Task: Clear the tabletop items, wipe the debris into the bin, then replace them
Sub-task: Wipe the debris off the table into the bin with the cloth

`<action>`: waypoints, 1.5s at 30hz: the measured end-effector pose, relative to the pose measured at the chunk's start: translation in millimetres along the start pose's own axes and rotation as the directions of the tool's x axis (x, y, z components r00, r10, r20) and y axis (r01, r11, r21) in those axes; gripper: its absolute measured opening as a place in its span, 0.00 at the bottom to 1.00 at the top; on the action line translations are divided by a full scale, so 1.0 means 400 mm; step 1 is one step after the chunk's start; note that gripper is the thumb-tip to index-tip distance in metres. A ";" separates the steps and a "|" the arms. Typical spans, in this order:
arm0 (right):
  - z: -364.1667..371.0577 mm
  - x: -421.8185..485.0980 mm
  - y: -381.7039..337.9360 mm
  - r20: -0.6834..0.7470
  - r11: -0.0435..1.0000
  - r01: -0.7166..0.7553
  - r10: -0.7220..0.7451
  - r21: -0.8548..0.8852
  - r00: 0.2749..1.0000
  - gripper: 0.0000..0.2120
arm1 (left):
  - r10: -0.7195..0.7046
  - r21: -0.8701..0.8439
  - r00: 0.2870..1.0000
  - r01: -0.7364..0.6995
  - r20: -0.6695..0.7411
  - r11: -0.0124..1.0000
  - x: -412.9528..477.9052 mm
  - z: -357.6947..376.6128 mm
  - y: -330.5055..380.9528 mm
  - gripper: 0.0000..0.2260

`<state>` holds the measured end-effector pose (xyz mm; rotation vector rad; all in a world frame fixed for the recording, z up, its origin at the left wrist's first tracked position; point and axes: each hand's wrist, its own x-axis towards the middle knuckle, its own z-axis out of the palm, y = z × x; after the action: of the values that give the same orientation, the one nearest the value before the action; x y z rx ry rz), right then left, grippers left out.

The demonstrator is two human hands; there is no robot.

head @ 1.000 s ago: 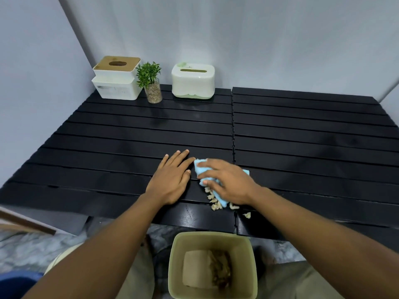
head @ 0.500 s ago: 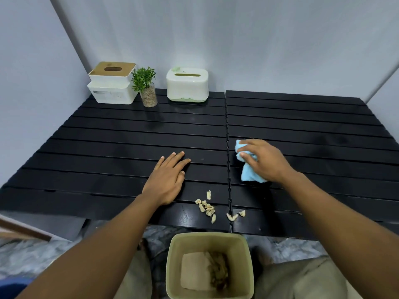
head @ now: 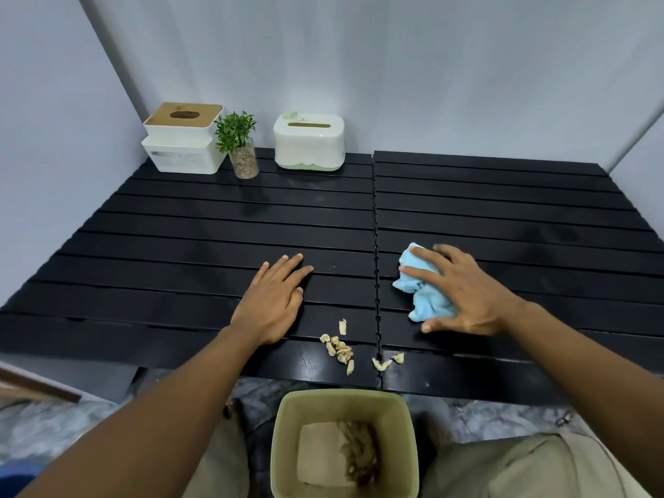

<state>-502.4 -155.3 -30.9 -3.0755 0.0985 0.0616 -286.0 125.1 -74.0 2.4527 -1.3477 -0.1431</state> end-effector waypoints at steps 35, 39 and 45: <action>0.093 0.048 -0.069 -0.260 0.860 -0.357 0.462 0.363 0.848 0.16 | 0.002 0.045 1.000 -0.003 0.015 0.999 0.002 0.008 -0.004 0.24; 0.094 0.029 -0.129 -0.270 0.891 -0.287 0.390 0.353 0.880 0.12 | 0.005 0.048 1.000 -0.005 0.009 0.999 0.003 0.006 -0.003 0.24; 0.099 -0.033 -0.207 -0.236 0.926 -0.122 0.217 0.358 0.947 0.13 | 0.009 0.052 1.000 -0.009 0.006 0.999 0.001 0.007 -0.003 0.22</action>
<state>-511.7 -69.5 -64.7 -2.7021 0.3528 -0.3365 -285.6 124.8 -77.0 2.4904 -1.3816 -0.1135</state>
